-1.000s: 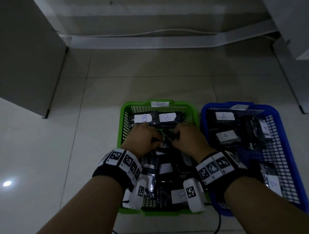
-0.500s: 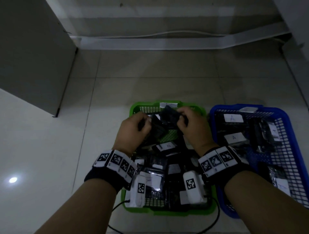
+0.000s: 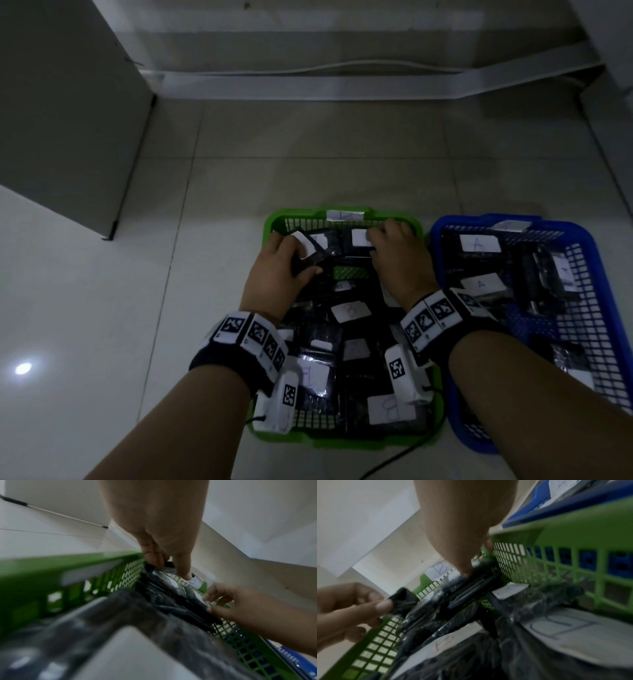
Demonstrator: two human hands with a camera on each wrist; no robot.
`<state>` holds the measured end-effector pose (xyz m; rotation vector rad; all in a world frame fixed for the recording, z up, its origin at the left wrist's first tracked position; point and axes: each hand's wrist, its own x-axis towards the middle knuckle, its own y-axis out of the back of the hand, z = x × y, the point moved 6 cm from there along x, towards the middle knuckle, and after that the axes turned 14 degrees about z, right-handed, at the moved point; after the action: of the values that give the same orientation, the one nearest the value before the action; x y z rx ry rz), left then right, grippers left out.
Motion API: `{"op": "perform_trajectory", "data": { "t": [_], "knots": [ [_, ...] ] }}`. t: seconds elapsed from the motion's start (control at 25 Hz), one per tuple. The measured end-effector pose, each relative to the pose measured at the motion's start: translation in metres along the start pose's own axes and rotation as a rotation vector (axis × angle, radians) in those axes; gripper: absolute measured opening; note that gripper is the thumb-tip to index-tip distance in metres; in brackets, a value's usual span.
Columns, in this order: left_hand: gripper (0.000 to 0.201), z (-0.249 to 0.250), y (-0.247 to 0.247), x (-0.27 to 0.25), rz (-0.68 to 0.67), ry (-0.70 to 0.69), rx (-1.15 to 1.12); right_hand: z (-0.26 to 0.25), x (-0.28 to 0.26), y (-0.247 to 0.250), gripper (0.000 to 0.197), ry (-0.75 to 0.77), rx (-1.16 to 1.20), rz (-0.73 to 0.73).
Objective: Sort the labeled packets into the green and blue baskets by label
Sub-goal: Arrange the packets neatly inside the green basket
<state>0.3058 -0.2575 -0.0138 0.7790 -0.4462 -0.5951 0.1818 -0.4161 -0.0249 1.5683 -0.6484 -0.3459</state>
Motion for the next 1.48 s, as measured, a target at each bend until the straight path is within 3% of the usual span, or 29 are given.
{"op": "perform_trajectory", "data": {
  "t": [0.12,0.24,0.4,0.56,0.68,0.8,0.88,0.96,1.08,1.24,1.36,1.48],
  "knots": [
    [0.038,0.003,-0.014,0.006,-0.067,0.032,-0.017,0.0,0.001,-0.005,0.032,-0.031,0.04,-0.031],
    [0.036,0.007,-0.025,0.009,-0.152,-0.047,-0.03,0.001,0.0,-0.006,0.038,-0.057,0.124,-0.04],
    [0.035,0.018,-0.021,0.015,0.004,-0.277,0.223,0.018,-0.009,0.008,0.025,-0.276,0.254,0.022],
    [0.039,0.013,-0.025,0.026,-0.074,-0.123,0.422,0.007,-0.042,-0.017,0.036,-0.241,0.117,-0.374],
    [0.042,0.009,-0.025,0.027,-0.112,-0.058,0.505,0.004,-0.047,-0.028,0.035,-0.311,0.192,-0.463],
    [0.047,0.008,-0.02,0.024,-0.102,-0.05,0.486,0.001,-0.047,-0.027,0.04,-0.272,0.276,-0.491],
    [0.042,0.014,-0.015,0.019,-0.028,-0.129,0.301,-0.002,-0.053,-0.024,0.05,-0.269,0.372,-0.522],
    [0.029,0.016,-0.015,0.009,-0.076,-0.182,0.146,-0.003,-0.061,-0.021,0.059,-0.289,0.46,-0.533],
    [0.029,0.005,-0.023,-0.011,-0.32,-0.117,0.227,0.0,-0.067,-0.016,0.056,-0.293,0.569,-0.553],
    [0.043,-0.001,-0.022,-0.024,-0.456,-0.134,0.32,0.001,-0.053,-0.006,0.052,-0.261,0.59,-0.5],
    [0.034,0.003,-0.021,-0.029,-0.463,-0.177,0.337,-0.013,-0.04,-0.005,0.043,-0.103,0.44,-0.432],
    [0.025,0.006,-0.019,-0.03,-0.418,-0.195,0.373,-0.022,-0.037,-0.01,0.046,-0.001,0.411,-0.411]
  ]
}}
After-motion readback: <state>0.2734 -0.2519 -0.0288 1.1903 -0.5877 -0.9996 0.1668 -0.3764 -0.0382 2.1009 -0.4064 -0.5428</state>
